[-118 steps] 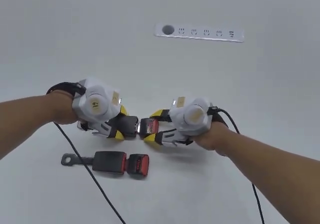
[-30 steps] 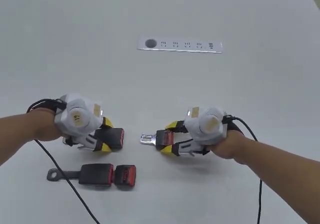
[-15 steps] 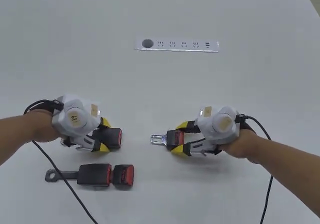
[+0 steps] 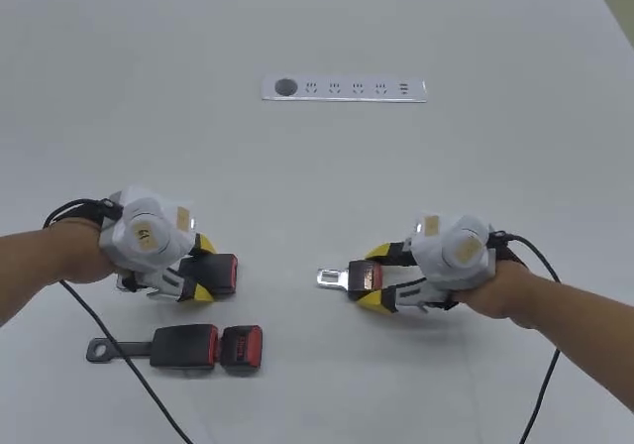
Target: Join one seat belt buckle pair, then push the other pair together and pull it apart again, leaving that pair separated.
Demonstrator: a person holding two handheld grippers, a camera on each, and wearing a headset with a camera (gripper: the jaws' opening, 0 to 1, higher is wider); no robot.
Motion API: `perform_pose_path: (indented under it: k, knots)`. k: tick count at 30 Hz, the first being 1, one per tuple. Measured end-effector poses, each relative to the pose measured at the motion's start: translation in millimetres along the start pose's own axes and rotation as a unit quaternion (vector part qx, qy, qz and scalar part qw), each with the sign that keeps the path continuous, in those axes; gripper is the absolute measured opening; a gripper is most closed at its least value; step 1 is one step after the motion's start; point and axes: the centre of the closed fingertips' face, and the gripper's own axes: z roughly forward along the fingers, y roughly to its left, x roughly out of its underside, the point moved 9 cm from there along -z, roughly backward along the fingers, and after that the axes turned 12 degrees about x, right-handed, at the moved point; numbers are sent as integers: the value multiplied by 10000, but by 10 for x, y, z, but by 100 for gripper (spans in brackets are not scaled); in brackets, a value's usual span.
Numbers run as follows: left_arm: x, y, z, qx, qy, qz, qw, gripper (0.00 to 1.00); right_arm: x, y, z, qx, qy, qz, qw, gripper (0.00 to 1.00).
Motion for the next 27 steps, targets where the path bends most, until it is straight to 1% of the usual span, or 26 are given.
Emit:
perform_pose_path:
  k: [11,15,19,23,25,27]
  knots:
    - [2,19,6,5,33,3,10000,36,109,-56,-126,51,111,74,9999,37]
    - [4,18,5,0,33,-11,10000,36,146,-75,-180,30,171,79,9998,37]
    - [5,24,8,4,62,-12,10000,36,155,-86,-186,31,193,104,9998,37]
    - [10,20,10,-1,59,-17,10000,36,122,-72,-182,40,248,71,9997,37]
    - [13,18,11,-13,40,-69,10000,36,122,-68,-177,47,266,62,9996,38]
    - [10,16,13,-22,47,-131,9999,36,123,-56,-179,30,245,135,9996,40]
